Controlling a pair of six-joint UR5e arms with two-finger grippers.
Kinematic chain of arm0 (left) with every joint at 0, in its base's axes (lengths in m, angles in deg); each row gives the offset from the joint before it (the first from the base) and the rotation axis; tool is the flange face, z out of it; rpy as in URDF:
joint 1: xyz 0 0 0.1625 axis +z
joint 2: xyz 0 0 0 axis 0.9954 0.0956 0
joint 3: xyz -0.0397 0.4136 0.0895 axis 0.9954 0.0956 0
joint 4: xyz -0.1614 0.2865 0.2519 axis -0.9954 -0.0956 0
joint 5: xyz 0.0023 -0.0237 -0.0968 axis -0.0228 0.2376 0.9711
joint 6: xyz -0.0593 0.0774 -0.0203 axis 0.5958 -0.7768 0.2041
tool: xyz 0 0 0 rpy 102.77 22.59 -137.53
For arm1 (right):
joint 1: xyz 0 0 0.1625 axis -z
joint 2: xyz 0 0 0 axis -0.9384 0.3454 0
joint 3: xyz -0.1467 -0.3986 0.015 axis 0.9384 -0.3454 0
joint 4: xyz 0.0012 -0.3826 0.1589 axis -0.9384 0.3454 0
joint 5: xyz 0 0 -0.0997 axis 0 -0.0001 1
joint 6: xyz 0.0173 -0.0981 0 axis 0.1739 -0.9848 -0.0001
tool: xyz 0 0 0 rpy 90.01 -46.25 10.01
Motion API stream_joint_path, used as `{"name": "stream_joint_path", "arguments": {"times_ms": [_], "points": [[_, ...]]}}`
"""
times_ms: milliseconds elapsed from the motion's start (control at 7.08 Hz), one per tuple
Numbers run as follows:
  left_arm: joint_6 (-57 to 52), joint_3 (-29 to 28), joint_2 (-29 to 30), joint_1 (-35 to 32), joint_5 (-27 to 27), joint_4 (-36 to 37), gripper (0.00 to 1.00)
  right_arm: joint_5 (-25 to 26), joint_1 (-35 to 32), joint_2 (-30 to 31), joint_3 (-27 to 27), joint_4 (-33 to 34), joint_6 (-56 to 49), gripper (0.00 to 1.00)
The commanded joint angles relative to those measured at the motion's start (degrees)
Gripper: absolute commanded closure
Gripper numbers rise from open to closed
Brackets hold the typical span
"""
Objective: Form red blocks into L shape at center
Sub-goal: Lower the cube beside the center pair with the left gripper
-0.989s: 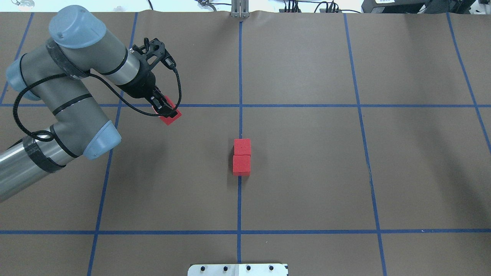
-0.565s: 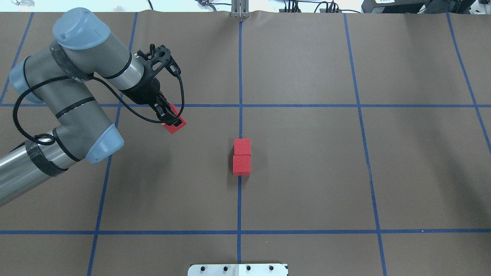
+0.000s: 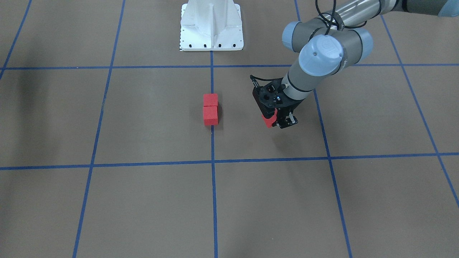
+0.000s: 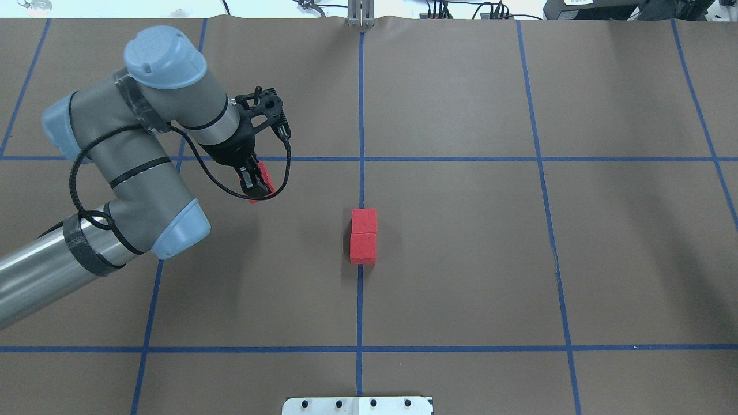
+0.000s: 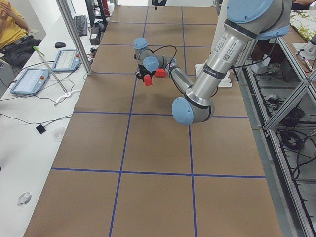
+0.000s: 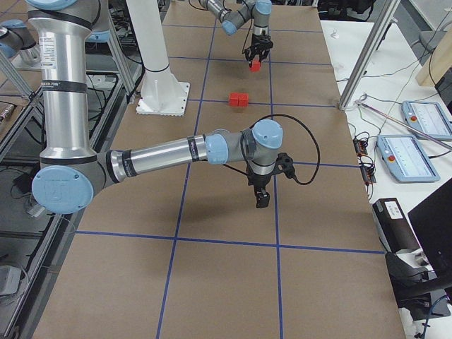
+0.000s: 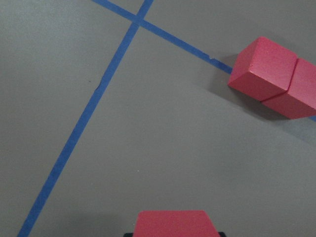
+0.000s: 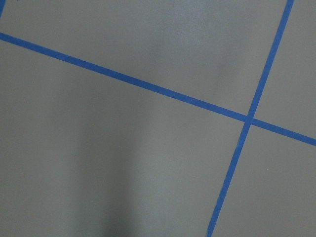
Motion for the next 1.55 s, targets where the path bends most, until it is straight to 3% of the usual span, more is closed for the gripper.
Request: {"name": "stream_joint_path", "arguments": {"times_ms": [0,141,424,706,847,989,1271,1412], "points": [[-6.1,-0.39,6.04,5.66,-7.38,9.27,1.0,0.0,0.0,0.0,-0.14,0.0,0.0,0.01],[-6.39,0.05,6.57,8.05,-11.16,9.2,1.0,0.0,0.0,0.0,-0.22,0.09,0.0,0.01],[-6.39,-0.56,7.46,9.3,-12.08,8.76,1.0,0.0,0.0,0.0,-0.22,0.09,0.0,0.01],[-6.48,-3.36,7.37,10.44,-12.25,1.32,1.0,0.0,0.0,0.09,-0.22,0.09,0.09,0.01],[-6.48,-3.64,7.46,11.66,-14.34,1.29,0.9,0.0,0.0,0.09,-0.31,0.09,0.09,0.01],[-6.39,-3.73,7.46,13.07,-17.06,1.11,0.67,-0.09,0.0,0.0,-0.66,0.09,0.0,0.01],[-6.48,-3.91,7.46,13.6,-17.09,0.93,0.57,0.0,0.0,0.0,-0.66,0.09,0.09,0.01],[-6.48,-3.99,7.55,14.13,-17.09,0.93,0.56,-0.09,0.0,0.0,-0.66,0.09,0.09,0.01]]}}
